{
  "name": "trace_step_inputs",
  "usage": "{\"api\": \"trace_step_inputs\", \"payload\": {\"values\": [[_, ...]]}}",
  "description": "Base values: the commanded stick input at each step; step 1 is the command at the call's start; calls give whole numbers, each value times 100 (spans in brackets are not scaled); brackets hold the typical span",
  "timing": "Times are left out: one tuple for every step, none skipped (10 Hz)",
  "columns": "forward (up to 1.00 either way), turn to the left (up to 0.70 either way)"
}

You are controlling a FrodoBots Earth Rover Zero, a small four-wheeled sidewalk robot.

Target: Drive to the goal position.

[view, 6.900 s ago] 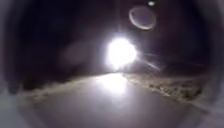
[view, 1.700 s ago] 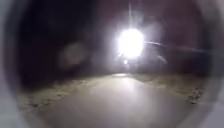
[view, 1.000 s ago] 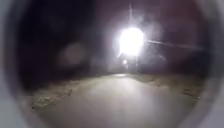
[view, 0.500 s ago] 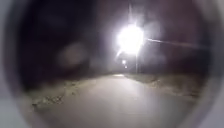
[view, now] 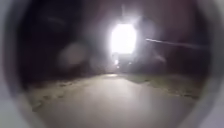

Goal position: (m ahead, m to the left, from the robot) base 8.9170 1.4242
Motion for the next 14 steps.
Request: {"api": "trace_step_inputs", "payload": {"values": [[85,0],[85,0],[85,0],[85,0],[85,0],[85,0],[85,0],[85,0],[85,0],[85,0],[85,0],[85,0],[85,0],[85,0]]}}
